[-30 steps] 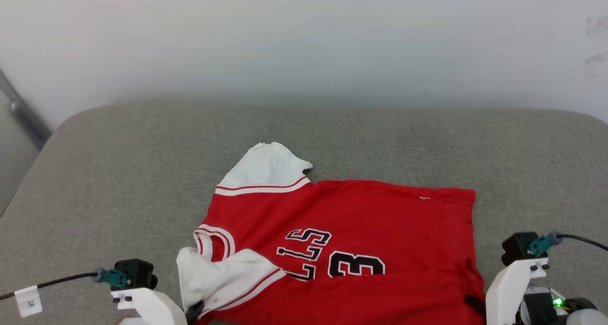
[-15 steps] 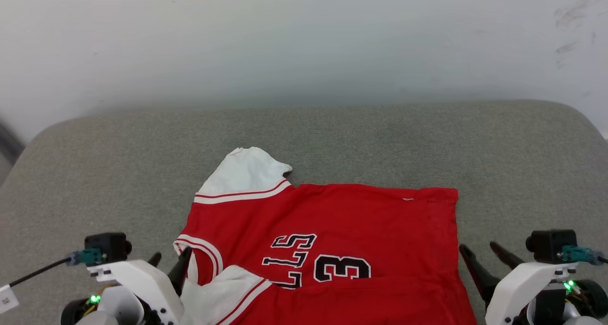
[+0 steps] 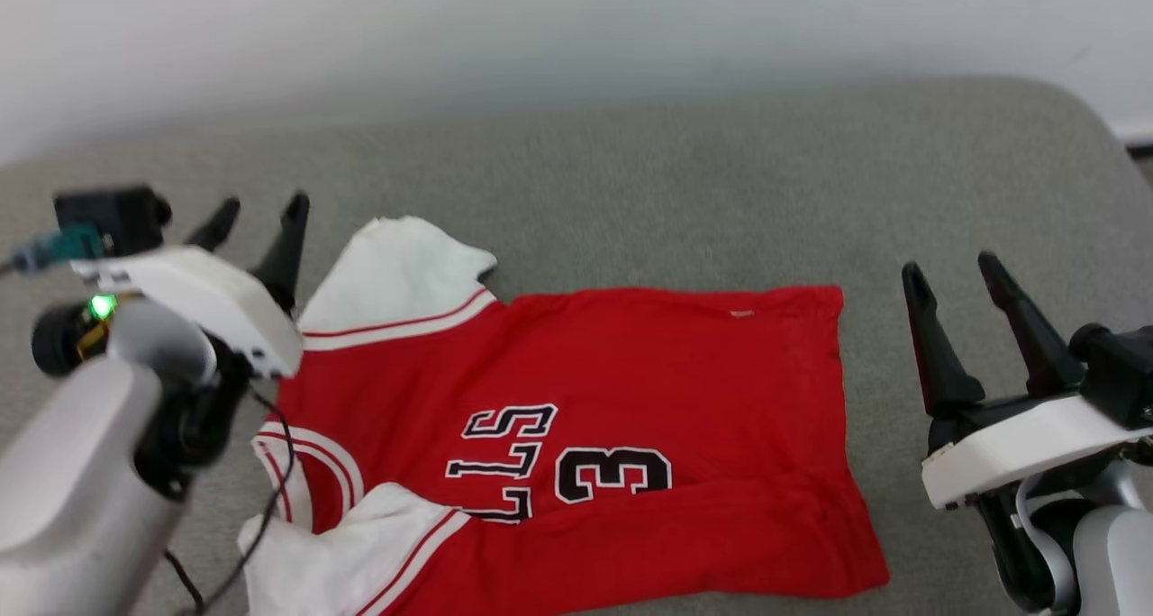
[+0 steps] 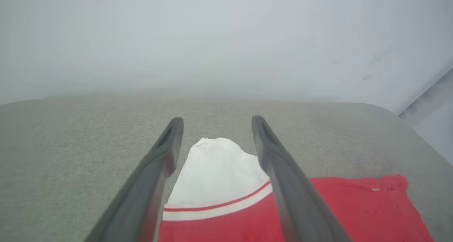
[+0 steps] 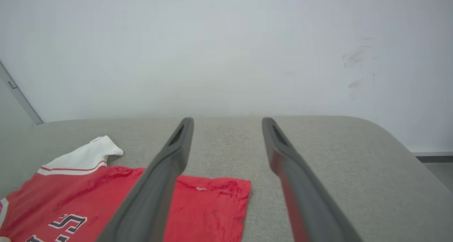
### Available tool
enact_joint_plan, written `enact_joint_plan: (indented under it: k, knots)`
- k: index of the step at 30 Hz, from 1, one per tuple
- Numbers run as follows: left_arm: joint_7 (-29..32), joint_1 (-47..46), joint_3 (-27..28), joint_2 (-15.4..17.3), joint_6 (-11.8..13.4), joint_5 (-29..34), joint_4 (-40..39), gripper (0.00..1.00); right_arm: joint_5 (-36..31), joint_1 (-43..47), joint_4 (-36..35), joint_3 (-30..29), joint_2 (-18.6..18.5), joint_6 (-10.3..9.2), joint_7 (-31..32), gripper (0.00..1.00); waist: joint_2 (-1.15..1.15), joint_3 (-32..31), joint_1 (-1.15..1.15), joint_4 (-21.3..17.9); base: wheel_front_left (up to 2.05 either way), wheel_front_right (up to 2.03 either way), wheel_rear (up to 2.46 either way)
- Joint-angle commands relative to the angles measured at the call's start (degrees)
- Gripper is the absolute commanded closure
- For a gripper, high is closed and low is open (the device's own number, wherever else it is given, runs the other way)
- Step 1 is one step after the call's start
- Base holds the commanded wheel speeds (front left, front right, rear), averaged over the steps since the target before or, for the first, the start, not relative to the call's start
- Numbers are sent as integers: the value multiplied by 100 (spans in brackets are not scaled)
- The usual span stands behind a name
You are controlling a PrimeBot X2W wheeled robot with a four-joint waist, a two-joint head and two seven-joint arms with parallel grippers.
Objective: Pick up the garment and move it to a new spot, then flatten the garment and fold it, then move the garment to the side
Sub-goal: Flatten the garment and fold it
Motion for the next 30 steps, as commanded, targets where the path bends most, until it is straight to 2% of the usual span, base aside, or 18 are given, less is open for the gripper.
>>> enact_joint_plan:
  k: [1,9,15,18,21,24,28,29,30]
  knots:
    - [152,-295,-8,58,-100,33,78,0,-72,-138,-123,-13,85,-2,-42,0,0,680,0,-214,0,0,0]
    - [1622,-1965,-167,386,-910,-201,670,0,-236,-503,-396,26,334,-2,-156,0,0,1674,0,-522,0,0,0]
    - [3400,-2765,-535,780,-1280,-415,1103,0,-220,-648,-395,167,406,-2,-226,0,0,1993,0,-802,0,0,0]
    - [4149,-2961,-649,957,-1314,-550,1263,0,-180,-664,-404,215,424,-2,-265,0,0,2139,0,-922,0,0,0]
    - [4626,-3071,-724,1046,-1300,-639,1383,0,-131,-673,-375,261,430,-2,-276,0,0,2261,0,-1019,0,0,0]
    - [4932,-3041,-773,1122,-1236,-730,1599,0,-52,-667,-349,300,434,-2,-315,0,0,2364,0,-1108,0,0,0]
    - [5228,-2748,-855,1008,-1096,-908,1931,0,51,-624,-275,333,434,-2,-311,0,0,2417,0,-1191,0,0,0]
    - [5298,-2660,-893,969,-1065,-942,1995,19,73,-619,-260,339,434,-2,-308,0,0,2416,0,-1200,0,0,0]
    - [5346,-2579,-913,917,-1049,-996,2037,64,93,-612,-244,337,434,-2,-306,0,0,2412,0,-1204,0,0,0]
